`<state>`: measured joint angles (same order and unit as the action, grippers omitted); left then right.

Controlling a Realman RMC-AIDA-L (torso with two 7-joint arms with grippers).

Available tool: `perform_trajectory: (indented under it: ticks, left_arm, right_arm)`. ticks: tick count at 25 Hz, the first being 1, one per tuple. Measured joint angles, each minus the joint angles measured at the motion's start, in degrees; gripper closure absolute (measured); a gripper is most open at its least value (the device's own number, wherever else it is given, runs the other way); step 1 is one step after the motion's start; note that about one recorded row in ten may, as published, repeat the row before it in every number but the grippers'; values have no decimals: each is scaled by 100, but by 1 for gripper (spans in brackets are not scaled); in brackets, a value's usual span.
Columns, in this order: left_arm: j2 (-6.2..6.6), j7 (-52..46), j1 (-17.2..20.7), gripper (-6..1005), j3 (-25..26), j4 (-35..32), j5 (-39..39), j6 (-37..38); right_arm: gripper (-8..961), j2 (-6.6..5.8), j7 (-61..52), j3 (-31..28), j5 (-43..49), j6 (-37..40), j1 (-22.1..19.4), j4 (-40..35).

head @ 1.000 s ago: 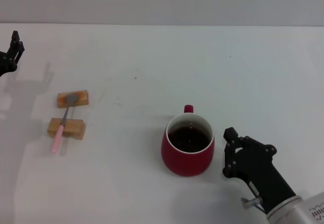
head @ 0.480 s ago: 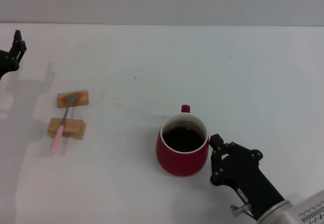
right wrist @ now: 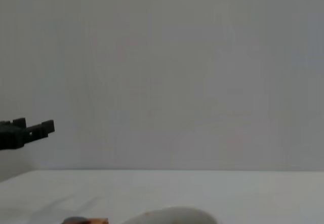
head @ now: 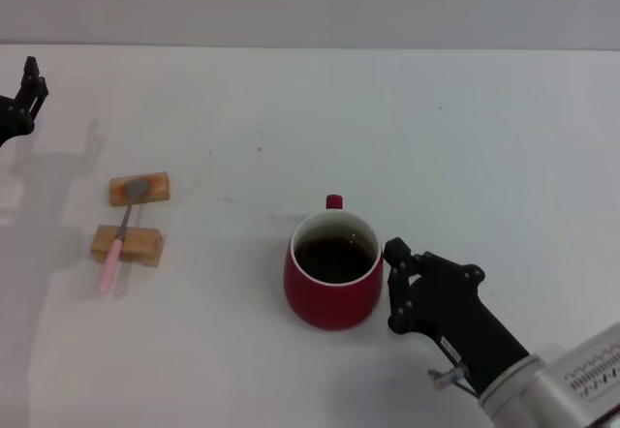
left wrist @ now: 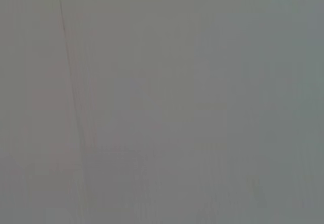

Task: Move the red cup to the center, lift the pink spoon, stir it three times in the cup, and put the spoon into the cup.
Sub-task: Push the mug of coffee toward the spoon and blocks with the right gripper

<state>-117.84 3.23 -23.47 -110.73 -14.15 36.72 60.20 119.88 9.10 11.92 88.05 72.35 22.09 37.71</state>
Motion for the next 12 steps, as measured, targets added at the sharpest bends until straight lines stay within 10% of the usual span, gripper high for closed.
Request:
perform_trajectory:
  ticks: [12]
  left_arm:
    - [14,3,0,207,18,0,2,0]
  right_arm:
    - [953,0,-63,-151,5,37,-120,-147]
